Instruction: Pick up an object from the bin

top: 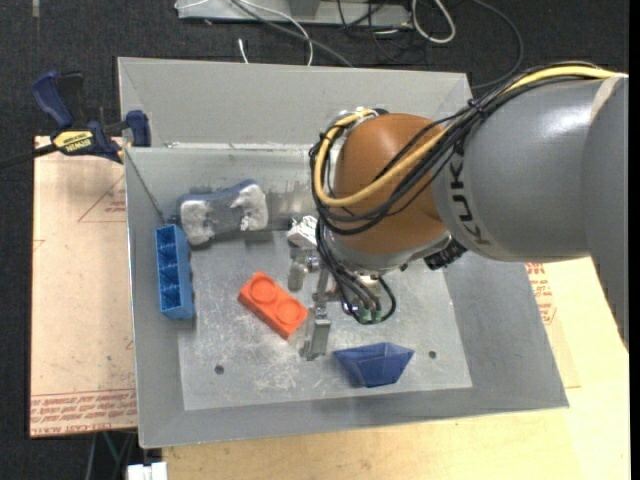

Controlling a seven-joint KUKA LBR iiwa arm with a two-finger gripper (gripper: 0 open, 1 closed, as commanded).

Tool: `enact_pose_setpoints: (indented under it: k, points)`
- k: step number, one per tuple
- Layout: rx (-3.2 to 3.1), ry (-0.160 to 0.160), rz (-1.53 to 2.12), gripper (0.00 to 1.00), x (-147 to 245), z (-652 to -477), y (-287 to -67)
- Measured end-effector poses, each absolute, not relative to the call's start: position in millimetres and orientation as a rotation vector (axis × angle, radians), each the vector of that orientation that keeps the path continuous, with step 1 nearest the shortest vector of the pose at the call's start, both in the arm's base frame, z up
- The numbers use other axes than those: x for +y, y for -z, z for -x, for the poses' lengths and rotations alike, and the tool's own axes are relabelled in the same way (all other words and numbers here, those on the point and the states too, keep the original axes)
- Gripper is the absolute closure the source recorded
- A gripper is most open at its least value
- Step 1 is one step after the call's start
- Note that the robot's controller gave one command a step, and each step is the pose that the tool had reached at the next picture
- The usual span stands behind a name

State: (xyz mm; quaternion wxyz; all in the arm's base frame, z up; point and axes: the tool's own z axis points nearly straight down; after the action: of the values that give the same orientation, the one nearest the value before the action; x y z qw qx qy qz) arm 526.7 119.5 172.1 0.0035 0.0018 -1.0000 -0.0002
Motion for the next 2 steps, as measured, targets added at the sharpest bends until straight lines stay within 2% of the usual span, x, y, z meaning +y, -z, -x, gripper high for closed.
enact_pose_setpoints:
  k: [1,2]
  points:
    - [-3.142,0.002,0.001,0.0,119,-528.7,-176]
    - [-3.129,0.003,0.245,0.0,108,-561.7,-67]
